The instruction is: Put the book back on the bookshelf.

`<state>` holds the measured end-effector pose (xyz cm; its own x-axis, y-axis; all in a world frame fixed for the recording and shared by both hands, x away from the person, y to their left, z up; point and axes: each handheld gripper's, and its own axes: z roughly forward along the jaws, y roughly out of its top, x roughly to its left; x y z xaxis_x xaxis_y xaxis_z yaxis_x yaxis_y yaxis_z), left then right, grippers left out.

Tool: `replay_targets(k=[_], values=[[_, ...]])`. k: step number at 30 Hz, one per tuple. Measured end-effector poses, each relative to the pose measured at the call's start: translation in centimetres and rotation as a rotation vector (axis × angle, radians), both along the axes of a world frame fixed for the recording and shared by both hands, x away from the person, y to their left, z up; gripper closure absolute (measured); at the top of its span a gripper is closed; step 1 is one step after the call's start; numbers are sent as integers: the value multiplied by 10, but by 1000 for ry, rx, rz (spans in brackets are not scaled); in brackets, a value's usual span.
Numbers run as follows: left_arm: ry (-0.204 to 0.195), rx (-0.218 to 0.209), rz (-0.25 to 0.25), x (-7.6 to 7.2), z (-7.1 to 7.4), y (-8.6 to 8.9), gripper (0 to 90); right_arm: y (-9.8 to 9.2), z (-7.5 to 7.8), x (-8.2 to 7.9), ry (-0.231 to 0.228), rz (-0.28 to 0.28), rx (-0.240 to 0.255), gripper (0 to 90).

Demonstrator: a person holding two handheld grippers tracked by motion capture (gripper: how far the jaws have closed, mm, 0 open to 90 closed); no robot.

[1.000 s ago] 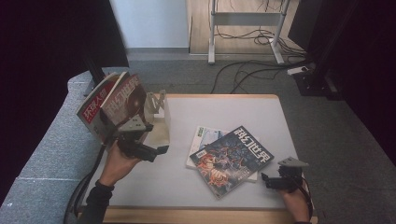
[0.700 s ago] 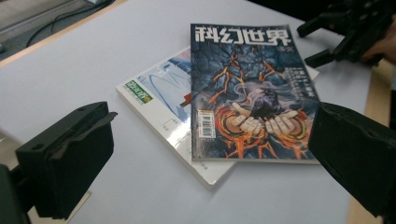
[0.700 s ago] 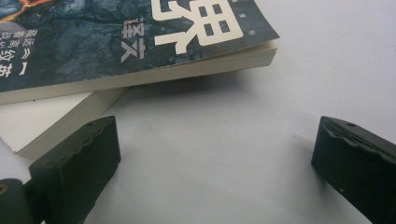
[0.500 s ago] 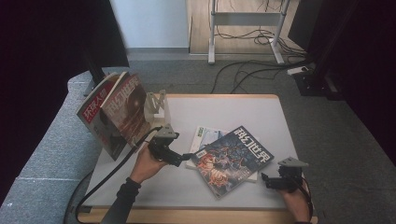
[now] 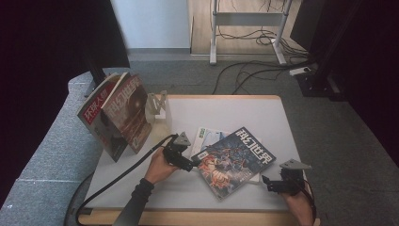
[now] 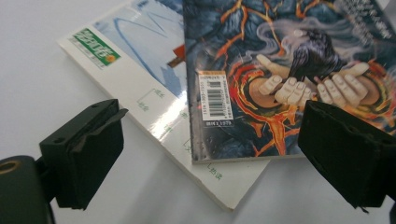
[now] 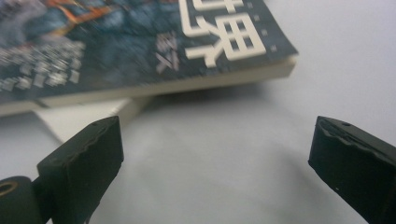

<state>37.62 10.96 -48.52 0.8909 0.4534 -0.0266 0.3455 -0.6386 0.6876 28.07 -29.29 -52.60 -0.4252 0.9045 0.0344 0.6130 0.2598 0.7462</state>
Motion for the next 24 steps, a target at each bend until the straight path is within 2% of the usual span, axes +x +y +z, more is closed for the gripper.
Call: replay_targets(k=[1,5,8,11,14,17,24], values=[[6,-12,-1,0,-2,-2,67,1,3,-1,-2,4,9,33],[14,-11,-20,0,-8,-12,74,10,10,-2,-13,43,21,36],[25,-27,-19,1,-14,-15,84,19,13,-1,-18,65,23,36],[32,-3,-20,1,-20,-17,84,27,12,1,-14,85,24,36],[58,-19,-30,1,-23,-18,91,34,9,4,7,101,25,37],[60,-31,-45,-3,-23,-20,107,39,4,7,30,105,14,10],[57,-32,-18,-8,-24,-23,113,37,3,16,53,131,30,0]])
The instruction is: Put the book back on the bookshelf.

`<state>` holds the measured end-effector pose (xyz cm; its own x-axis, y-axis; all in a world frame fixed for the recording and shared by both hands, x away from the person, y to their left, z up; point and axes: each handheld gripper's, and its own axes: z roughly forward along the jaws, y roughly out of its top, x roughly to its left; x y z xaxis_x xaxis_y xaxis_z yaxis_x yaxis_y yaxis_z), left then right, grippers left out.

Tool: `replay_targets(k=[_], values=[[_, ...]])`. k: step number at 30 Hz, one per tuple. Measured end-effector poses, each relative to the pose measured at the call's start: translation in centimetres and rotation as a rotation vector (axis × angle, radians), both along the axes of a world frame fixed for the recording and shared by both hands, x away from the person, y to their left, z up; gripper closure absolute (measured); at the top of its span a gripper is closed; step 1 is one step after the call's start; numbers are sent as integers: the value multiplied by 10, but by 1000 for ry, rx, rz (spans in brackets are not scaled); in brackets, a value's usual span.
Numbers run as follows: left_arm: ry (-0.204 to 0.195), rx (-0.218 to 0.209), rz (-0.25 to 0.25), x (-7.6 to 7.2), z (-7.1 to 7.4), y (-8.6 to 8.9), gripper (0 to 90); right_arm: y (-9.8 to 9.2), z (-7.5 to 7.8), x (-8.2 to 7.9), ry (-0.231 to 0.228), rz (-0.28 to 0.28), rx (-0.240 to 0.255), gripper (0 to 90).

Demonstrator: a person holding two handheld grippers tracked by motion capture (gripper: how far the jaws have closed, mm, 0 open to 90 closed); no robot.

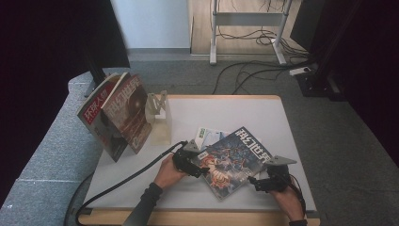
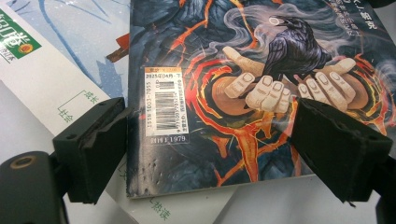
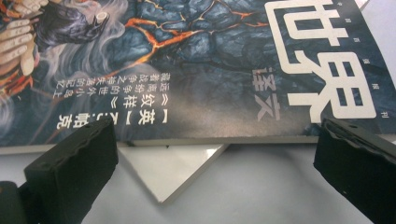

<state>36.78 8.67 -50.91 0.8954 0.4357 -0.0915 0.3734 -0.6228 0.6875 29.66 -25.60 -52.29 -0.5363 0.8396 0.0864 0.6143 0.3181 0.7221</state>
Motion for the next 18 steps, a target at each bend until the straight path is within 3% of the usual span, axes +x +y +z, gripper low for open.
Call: replay_targets(k=[11,18], values=[[-5,2,18,-12,0,1,113,-9,5,24,44,81,-28,0],[0,-4,15,-20,0,2,116,-16,6,31,64,82,8,4]])
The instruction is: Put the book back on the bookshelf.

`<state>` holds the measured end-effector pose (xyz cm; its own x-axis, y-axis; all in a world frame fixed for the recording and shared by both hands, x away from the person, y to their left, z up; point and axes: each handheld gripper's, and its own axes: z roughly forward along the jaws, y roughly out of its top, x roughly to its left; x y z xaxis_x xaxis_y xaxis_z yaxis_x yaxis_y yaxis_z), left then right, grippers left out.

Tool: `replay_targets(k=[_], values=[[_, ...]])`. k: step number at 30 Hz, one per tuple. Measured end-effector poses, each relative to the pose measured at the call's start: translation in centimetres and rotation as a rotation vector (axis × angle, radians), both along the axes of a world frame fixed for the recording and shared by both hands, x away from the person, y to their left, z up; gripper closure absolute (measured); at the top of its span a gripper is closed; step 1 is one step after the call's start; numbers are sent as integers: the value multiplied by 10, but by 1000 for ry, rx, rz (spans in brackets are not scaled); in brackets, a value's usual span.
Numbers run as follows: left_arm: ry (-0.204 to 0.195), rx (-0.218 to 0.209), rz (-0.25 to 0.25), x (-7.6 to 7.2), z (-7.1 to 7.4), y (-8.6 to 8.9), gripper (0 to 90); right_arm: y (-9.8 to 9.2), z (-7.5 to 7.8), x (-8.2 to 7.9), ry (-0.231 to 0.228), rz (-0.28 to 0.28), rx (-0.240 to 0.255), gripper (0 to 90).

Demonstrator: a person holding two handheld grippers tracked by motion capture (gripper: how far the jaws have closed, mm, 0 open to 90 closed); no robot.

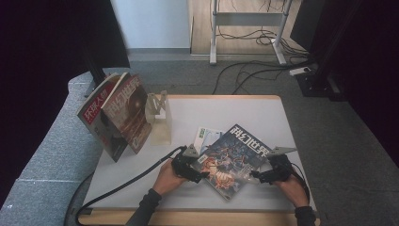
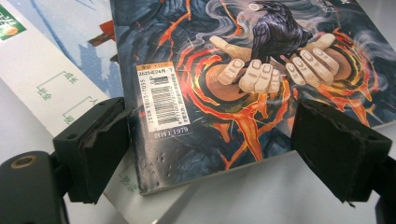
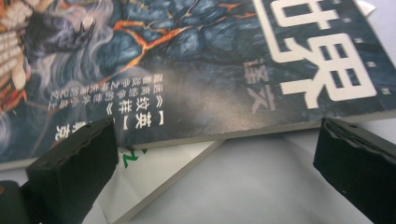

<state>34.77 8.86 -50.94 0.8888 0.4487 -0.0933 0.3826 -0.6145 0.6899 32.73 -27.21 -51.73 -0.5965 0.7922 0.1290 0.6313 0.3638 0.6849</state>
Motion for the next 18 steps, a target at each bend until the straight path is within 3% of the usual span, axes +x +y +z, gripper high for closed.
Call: replay_targets(k=[11,16,18], values=[[-9,19,-15,-11,1,-3,113,-6,-5,-1,79,-52,89,0],[1,25,-16,-9,3,-1,133,-6,-7,-1,91,-45,121,0],[-19,35,1,-7,3,0,116,-5,-7,-1,92,-48,128,0]])
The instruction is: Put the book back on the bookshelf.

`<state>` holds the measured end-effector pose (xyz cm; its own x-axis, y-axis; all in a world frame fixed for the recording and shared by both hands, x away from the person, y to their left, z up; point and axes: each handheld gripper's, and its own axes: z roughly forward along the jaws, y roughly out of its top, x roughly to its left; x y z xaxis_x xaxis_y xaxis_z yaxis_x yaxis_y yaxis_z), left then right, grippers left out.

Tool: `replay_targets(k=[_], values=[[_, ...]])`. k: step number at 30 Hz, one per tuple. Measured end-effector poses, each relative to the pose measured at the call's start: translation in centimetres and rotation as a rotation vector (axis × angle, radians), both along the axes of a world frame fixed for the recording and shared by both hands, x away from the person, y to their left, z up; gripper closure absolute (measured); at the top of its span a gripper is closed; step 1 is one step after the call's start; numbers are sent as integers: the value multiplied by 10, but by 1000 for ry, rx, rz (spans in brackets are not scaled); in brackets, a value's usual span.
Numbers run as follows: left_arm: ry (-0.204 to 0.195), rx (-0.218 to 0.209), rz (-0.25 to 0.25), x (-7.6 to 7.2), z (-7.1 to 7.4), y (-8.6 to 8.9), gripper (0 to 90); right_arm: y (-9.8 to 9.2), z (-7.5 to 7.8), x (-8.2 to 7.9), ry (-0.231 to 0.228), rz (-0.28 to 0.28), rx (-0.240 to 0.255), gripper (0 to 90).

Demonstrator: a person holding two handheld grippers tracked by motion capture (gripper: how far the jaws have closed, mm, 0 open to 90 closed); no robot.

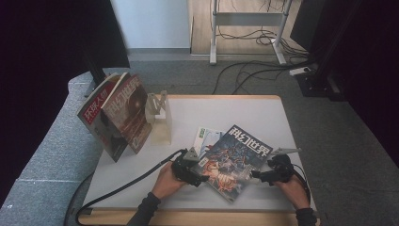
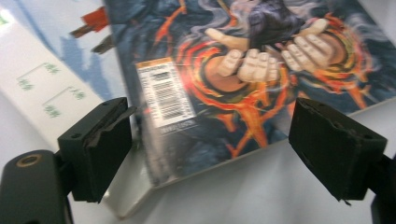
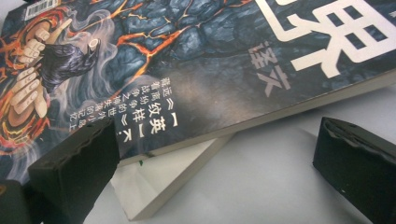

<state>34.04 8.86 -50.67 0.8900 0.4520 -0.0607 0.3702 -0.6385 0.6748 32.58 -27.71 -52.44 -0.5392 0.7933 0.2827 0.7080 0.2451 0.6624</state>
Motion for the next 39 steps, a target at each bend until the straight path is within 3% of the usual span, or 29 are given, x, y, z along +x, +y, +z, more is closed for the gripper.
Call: replay_targets(k=[4,8,13,20,26,28,33,35,39], values=[[-39,-1,26,3,1,2,111,1,0,1,8,11,21,0],[-18,-8,40,7,-2,2,73,3,0,3,18,6,35,0],[-24,-8,45,6,-5,3,67,3,1,7,26,4,48,1],[-32,9,41,6,-5,2,70,-2,4,20,20,-52,68,73],[-27,10,42,7,-5,1,66,-3,10,30,-19,-82,54,159],[-26,10,40,7,-5,1,65,-2,13,33,-32,-91,40,205],[-25,7,37,8,-5,2,62,3,24,38,-77,-117,-52,506],[-24,8,34,8,-5,2,61,3,29,39,-82,-124,-65,602],[-11,-3,31,9,-4,2,56,8,40,38,-110,-119,-88,706]])
